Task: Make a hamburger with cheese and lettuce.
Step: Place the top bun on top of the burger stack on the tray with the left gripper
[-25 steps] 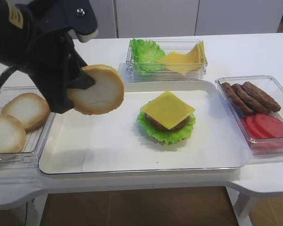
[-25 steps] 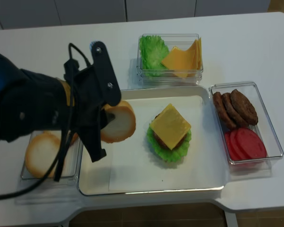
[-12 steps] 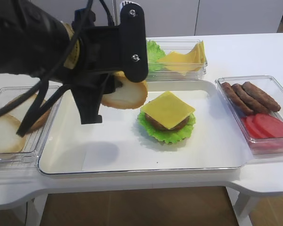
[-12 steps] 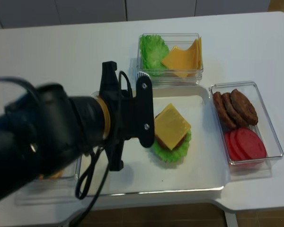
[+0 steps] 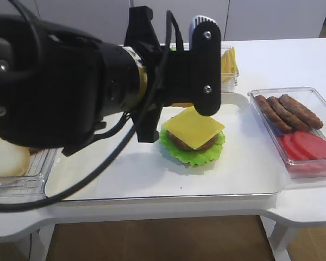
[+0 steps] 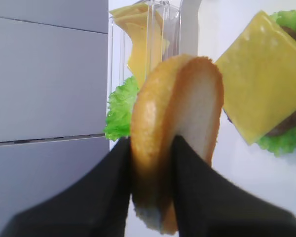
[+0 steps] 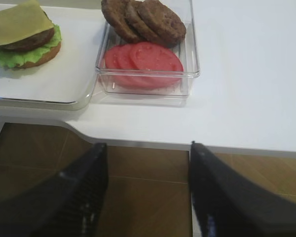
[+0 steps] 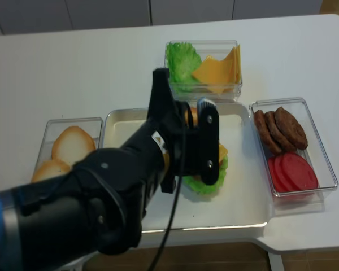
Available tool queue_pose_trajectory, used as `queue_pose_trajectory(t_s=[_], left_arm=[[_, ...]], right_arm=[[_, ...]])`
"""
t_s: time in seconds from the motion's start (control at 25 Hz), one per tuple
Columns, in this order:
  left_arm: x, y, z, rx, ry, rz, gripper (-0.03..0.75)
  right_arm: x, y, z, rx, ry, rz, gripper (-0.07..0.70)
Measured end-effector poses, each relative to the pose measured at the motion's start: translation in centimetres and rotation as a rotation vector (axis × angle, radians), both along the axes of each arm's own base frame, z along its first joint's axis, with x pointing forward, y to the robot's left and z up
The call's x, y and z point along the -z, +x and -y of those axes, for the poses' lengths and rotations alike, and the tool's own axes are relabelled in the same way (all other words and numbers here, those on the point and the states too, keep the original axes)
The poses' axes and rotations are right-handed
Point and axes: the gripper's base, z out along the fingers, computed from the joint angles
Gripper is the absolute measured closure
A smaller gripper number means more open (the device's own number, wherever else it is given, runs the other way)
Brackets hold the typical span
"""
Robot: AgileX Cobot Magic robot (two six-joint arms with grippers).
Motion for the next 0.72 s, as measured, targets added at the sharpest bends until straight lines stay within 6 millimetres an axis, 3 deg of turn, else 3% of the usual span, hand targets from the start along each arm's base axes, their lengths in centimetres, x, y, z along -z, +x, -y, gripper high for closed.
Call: queue_pose_trajectory(t_s=[0.72], left_arm=[[3.3,-0.7,3.8,-0.072,0.043,0.180,0.549]], right_arm=[[0.0,0.0,0.0,0.001,-0.001,0.000,0.232]])
